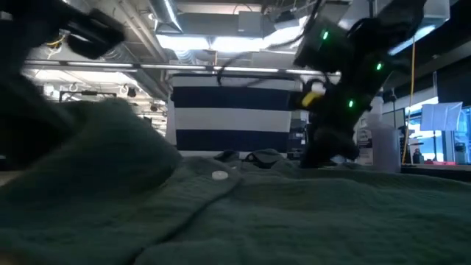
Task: Fold Laundry from Bin
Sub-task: Fold the green polo shirt
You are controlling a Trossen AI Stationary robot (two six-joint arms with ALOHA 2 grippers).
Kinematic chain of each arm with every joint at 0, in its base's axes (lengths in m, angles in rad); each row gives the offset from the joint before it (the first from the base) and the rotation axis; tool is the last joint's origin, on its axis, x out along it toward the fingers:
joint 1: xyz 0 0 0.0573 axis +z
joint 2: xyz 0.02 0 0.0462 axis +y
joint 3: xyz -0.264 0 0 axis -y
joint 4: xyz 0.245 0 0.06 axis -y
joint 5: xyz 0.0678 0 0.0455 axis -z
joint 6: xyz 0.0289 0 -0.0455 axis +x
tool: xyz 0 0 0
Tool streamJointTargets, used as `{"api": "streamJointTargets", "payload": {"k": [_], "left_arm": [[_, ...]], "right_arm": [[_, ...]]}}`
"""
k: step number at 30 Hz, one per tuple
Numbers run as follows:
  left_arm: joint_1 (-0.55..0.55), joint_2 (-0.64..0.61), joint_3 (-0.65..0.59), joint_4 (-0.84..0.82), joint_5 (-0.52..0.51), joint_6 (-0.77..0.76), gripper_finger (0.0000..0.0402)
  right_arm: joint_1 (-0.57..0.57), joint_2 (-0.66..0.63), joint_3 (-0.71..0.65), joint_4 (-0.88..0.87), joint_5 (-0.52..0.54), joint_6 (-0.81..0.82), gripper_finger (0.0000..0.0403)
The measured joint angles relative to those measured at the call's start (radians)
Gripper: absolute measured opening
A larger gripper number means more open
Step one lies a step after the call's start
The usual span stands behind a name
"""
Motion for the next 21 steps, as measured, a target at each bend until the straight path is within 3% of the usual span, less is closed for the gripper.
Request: {"api": "streamJointTargets", "payload": {"k": [10, 17, 21], "left_arm": [[-0.14, 0.0, 0.0, 0.016, 0.123, -0.224, 0.0], [-0.189, 0.0, 0.0, 0.038, 0.169, -0.296, 0.0], [-0.202, 0.0, 0.0, -0.035, 0.183, -0.311, 0.0]], "right_arm": [[-0.008, 0.048, 0.003, 0.026, 0.044, -0.001, 0.0001], [-0.008, 0.047, 0.003, 0.022, 0.043, -0.001, 0.0001], [-0.008, 0.046, 0.003, 0.018, 0.033, -0.004, 0.0001]]}}
